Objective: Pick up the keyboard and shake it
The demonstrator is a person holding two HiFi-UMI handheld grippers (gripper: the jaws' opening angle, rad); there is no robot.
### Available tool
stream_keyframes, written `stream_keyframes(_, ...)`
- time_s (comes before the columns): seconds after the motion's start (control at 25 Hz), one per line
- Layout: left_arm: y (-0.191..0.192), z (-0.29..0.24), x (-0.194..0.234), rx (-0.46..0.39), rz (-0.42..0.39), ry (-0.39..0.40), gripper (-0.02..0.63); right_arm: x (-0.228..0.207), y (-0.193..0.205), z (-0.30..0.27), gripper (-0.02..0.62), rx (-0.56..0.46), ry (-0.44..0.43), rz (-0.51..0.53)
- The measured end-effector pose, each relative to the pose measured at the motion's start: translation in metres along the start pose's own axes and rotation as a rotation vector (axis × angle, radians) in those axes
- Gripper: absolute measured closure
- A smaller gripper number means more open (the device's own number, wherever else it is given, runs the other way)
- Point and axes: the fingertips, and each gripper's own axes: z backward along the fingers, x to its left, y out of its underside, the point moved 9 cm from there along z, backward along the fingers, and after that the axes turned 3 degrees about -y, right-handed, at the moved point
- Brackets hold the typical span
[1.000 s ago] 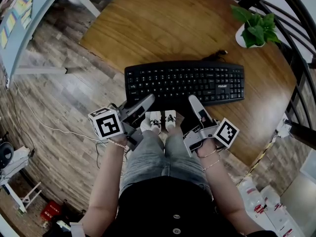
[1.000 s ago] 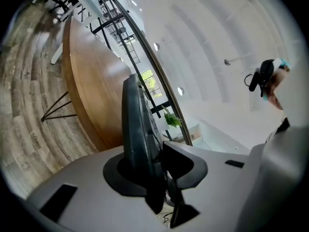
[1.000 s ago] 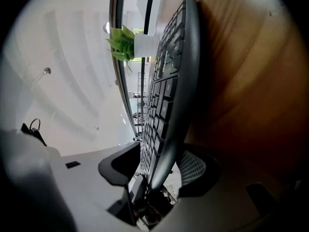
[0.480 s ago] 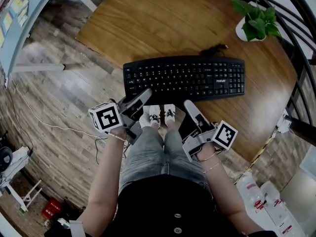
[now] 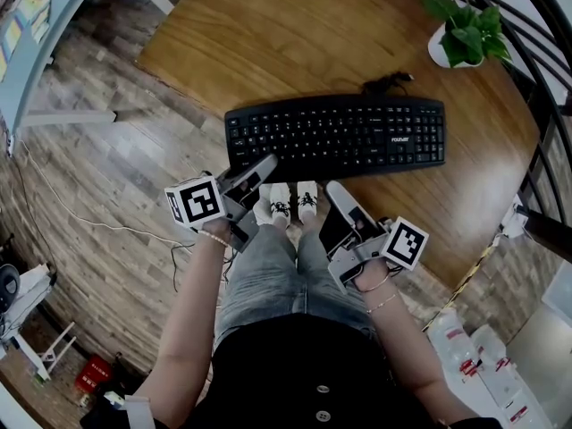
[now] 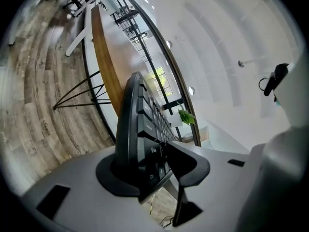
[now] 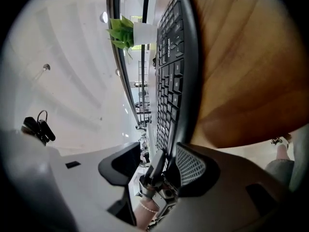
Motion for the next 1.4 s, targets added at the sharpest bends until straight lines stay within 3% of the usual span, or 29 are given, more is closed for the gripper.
stream_keyframes(0.44, 0.001, -0.003, 0.002, -0.013, -0.046, -0.053, 0.37, 0.008, 0.0, -0.004, 0.374, 0.045, -0.017, 0.081)
stream_keyframes(0.6, -0.001, 0.005, 0.002, -0.031, -0.075, -0.126, 0.334, 0.016, -0.002, -0.01, 0.373, 0.073, -0.013, 0.164)
stream_keyframes(0.92, -0.011, 0.041, -0.02, -0.08, -0.347, -0.335, 0.311, 0.041, -0.005, -0.021, 0.376, 0.111, 0.037, 0.4)
stream_keyframes(1.12, -0.02, 0.051, -0.052, -0.117, -0.444, -0.304, 0.313, 0.061, -0.006, -0.026, 0.383, 0.122, 0.05, 0.533)
stream_keyframes(1.4, -0.024, 0.049, -0.103, -0.161, -0.573, -0.236, 0.314, 0.098, -0.009, -0.028, 0.462, 0.106, 0.139, 0.835)
